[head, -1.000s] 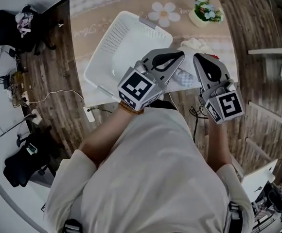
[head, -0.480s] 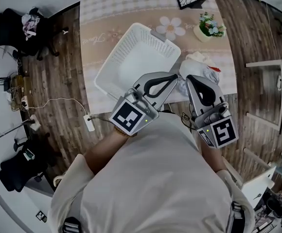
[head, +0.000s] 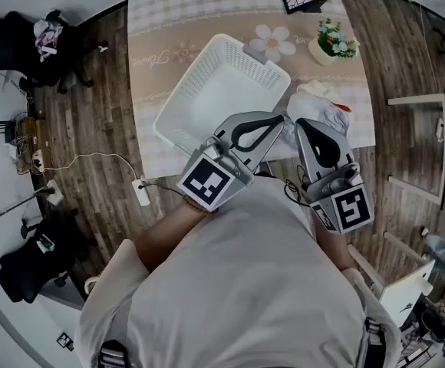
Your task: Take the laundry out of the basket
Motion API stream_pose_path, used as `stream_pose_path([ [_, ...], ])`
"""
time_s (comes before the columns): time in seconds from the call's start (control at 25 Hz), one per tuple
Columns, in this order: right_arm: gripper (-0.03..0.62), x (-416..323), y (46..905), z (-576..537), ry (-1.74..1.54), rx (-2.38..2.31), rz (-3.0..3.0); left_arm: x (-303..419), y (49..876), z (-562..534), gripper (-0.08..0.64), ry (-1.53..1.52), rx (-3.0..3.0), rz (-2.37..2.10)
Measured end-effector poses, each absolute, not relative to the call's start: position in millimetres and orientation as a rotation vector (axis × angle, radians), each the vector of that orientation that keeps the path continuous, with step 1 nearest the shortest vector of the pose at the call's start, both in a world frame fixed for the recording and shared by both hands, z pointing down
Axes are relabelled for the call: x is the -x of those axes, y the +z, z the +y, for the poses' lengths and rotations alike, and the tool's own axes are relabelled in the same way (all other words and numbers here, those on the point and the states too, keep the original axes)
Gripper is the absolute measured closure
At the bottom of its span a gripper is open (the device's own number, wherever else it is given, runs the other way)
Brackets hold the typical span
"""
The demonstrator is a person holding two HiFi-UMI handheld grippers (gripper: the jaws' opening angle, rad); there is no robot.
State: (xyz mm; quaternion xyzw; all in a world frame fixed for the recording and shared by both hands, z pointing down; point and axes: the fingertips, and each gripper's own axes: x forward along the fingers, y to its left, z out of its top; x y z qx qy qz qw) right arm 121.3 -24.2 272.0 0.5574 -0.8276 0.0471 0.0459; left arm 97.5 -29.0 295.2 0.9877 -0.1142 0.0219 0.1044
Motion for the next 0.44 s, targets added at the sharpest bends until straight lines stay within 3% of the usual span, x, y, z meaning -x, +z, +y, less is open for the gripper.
stream_pose_path([
  [0.44, 0.577, -112.6, 271.6, -28.4, 0.147, -1.696, -2.529, -85.0, 295.6, -34.6, 0.537, 0.065, -2.900, -0.362],
])
